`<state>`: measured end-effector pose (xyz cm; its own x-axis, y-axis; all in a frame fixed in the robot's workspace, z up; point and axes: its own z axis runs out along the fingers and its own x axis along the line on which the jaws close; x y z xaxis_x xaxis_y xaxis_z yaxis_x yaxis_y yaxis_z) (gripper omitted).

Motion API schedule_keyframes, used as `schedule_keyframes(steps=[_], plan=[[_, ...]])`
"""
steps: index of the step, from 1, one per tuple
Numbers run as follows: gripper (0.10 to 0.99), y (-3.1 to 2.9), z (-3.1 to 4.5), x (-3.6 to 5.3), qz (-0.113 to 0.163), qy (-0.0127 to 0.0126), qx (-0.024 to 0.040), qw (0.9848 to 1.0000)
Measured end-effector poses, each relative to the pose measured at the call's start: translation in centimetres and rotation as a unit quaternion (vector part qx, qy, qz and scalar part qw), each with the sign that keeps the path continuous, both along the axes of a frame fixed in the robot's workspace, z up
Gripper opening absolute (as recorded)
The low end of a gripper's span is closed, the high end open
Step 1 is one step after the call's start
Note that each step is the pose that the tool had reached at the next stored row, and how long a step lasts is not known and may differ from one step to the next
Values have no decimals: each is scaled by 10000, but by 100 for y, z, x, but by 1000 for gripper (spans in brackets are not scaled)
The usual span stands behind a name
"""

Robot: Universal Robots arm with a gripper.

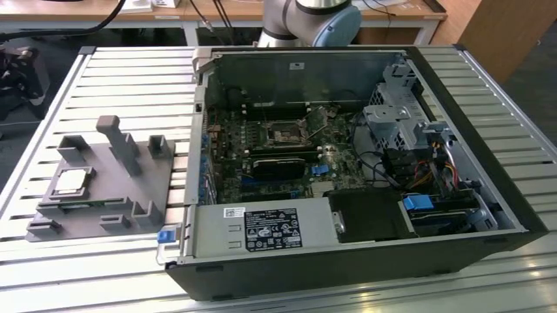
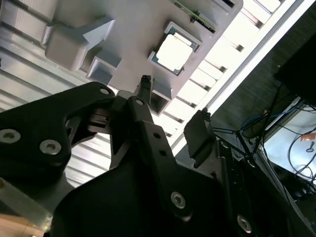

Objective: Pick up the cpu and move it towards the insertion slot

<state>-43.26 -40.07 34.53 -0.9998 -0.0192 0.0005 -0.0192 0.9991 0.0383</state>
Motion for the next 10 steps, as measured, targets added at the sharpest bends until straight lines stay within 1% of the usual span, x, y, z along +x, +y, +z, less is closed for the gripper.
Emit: schedule_keyframes(steps=[1, 2, 3, 4, 5, 10], plan=[[580, 0, -11, 0, 0, 0, 0, 10000], [580, 0, -21, -1, 0, 0, 0, 10000], [643, 0, -31, -2, 0, 0, 0, 10000], [643, 0, -41, -3, 0, 0, 0, 10000], [706, 0, -49, -4, 0, 0, 0, 10000], [706, 0, -96, -6, 0, 0, 0, 10000]])
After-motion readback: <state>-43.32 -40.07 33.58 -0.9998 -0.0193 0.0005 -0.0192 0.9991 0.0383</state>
